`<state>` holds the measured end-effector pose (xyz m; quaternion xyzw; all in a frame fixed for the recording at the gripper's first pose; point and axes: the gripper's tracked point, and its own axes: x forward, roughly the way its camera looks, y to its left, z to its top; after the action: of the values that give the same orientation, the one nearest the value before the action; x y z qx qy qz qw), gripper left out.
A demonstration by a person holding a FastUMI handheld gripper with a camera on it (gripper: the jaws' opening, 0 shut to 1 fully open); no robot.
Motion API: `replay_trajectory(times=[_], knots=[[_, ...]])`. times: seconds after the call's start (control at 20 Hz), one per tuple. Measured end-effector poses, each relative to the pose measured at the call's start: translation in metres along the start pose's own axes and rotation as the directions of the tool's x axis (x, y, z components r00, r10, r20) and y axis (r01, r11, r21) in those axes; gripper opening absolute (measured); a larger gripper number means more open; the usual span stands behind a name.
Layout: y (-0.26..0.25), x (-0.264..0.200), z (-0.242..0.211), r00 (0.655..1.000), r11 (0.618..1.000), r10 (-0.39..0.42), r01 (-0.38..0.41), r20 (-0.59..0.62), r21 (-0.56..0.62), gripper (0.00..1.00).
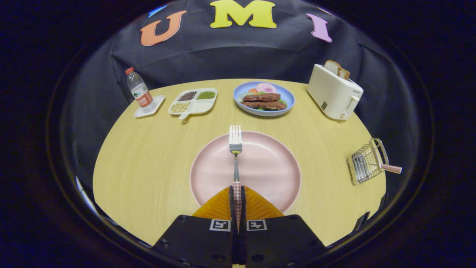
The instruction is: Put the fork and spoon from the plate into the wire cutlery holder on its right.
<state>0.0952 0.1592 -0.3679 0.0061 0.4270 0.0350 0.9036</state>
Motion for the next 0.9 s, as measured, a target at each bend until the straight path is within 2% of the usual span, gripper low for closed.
replay_trajectory(times=[0.4, 0.65, 0.9], knots=[[-0.062, -0.068, 0.020, 1.000, 1.000, 0.016, -0.016, 0.014, 0.005, 0.01], [-0.136, -0.100, 0.034, 1.000, 1.000, 0.010, -0.010, 0.008, 0.013, 0.01], [-0.216, -0.120, 0.045, 1.000, 0.999, -0.029, 0.029, -0.005, -0.039, 0.01]])
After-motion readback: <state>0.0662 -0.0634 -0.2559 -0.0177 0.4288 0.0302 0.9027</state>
